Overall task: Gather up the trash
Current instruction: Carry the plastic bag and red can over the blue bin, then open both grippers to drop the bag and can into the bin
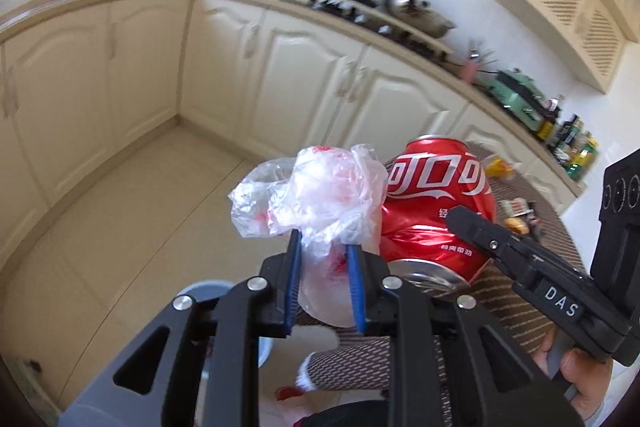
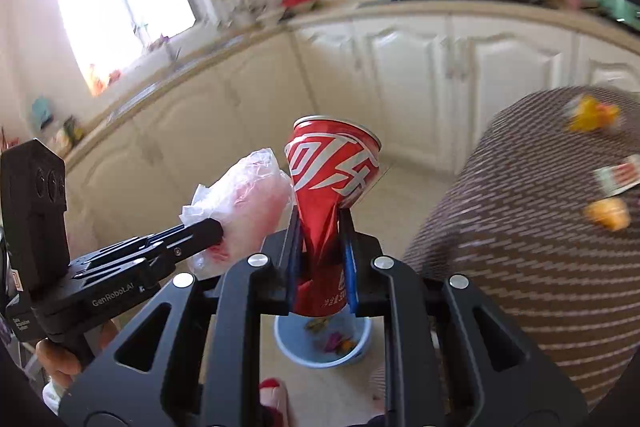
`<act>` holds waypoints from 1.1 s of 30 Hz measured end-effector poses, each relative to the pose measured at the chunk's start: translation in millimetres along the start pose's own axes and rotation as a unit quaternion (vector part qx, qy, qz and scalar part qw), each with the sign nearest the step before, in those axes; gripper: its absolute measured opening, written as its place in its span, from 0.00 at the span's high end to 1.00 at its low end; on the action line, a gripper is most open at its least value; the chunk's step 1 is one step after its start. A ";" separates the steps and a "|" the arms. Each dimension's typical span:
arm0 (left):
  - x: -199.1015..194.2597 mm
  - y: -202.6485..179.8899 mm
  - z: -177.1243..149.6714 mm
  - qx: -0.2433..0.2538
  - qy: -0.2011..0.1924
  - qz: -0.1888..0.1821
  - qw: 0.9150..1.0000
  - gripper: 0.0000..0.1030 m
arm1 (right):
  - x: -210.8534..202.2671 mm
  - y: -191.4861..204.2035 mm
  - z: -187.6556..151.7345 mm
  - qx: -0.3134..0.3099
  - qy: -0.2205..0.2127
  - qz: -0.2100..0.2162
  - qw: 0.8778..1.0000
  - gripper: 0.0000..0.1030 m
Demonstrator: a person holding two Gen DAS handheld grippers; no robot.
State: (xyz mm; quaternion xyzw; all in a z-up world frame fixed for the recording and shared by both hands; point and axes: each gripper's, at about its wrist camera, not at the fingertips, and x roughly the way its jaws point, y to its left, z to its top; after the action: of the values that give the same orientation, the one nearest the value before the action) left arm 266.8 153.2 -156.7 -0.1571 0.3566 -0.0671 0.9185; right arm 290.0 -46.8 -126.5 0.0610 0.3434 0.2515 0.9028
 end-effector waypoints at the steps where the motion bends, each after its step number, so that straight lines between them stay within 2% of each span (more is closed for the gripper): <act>1: 5.1 14.6 -4.9 -0.010 0.008 0.009 1.000 0.80 | 12.5 5.2 -4.4 -0.003 0.010 0.003 1.000 0.83; 4: 29.3 64.4 -24.7 -0.041 0.042 0.053 0.997 0.80 | 63.1 22.1 -26.7 -0.009 0.057 0.012 0.998 0.83; 8: 65.6 109.8 -53.9 -0.075 0.092 0.092 0.989 0.80 | 124.0 31.9 -59.2 -0.004 0.117 0.013 0.993 0.83; 11: 99.0 135.4 -74.6 -0.096 0.130 0.098 0.982 0.80 | 163.8 31.5 -84.5 0.003 0.159 0.007 0.987 0.83; 15: 134.4 160.0 -96.6 -0.109 0.158 0.103 0.976 0.80 | 205.6 23.1 -113.2 0.012 0.203 -0.009 0.979 0.83; 20: 167.4 175.3 -111.0 -0.122 0.176 0.091 0.972 0.78 | 240.0 13.1 -130.8 0.023 0.232 -0.024 0.972 0.83; 26: 192.6 187.1 -118.2 -0.141 0.200 0.091 0.965 0.70 | 268.1 9.1 -144.1 0.036 0.253 -0.029 0.966 0.82; 33: 195.2 185.6 -121.2 -0.144 0.209 0.096 0.962 0.49 | 282.8 4.3 -158.7 0.041 0.263 -0.026 0.964 0.82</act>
State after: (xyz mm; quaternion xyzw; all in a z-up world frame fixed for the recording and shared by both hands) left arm 330.7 252.8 -427.3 -0.2345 0.5602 0.0423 0.7933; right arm 365.2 87.2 -412.0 0.0204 0.5802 0.2204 0.7838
